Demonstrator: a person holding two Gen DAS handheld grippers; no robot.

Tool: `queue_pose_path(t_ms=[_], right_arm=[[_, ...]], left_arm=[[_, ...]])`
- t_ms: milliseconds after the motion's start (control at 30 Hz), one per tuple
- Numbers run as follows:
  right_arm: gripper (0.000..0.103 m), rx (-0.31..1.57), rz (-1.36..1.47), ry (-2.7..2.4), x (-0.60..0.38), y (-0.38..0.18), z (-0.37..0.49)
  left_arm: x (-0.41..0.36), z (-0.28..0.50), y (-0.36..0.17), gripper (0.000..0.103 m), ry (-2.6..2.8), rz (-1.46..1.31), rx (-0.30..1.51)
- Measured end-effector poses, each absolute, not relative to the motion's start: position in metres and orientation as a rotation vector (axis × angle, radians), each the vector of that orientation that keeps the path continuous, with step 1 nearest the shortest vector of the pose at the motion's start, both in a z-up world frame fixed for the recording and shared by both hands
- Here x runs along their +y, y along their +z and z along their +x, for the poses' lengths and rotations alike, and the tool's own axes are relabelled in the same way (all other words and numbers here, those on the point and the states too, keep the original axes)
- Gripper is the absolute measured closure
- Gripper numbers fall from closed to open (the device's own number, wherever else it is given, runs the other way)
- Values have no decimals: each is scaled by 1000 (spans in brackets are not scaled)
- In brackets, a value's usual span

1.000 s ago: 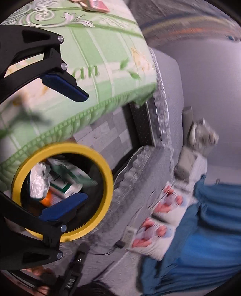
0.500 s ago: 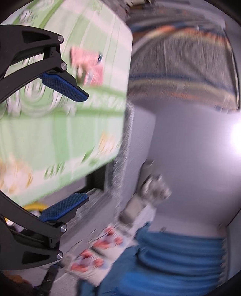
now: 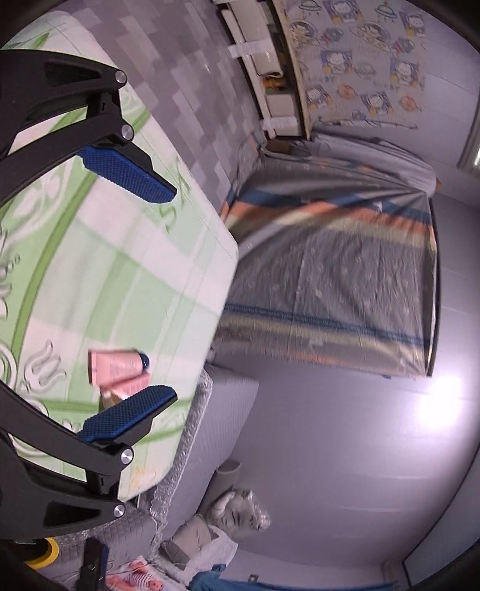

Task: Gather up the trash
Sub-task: 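Move both open grippers back toward the pink tube and pink box, then grasp the pink box with the right gripper while the left grasps the pink tube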

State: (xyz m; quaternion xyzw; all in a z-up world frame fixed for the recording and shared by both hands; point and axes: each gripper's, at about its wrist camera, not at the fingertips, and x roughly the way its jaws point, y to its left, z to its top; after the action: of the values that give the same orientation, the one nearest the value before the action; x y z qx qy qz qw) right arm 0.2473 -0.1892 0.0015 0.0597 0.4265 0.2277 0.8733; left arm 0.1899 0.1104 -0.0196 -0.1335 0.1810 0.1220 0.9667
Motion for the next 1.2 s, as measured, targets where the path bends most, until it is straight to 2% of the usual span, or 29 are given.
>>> queue_pose_path(t_ms=[333,600,833,900,967,1133,1200], right_arm=[[34,1182,128,431,-86,-64,395],[34,1268,64,344,-57,-92,440],[36,1317,11,311,-48,-112,444],[49,1333,22,314,-48,-118,446],[72,1340,0,304,-47,-123,446],[83,1286,38,344,-59,-109,436],[83,1254,65,373,-69,-98,428]], left_arm=[[157,198,-50,8,214,-326,442],[150,209,-66,8,178,-340,482],[153,216,-79,8,173,-368,515],[151,218,-81,8,169,-364,525],[150,219,-82,8,170,-355,531],[144,222,-81,8,173,-328,551],[139,226,-82,8,155,-319,576]])
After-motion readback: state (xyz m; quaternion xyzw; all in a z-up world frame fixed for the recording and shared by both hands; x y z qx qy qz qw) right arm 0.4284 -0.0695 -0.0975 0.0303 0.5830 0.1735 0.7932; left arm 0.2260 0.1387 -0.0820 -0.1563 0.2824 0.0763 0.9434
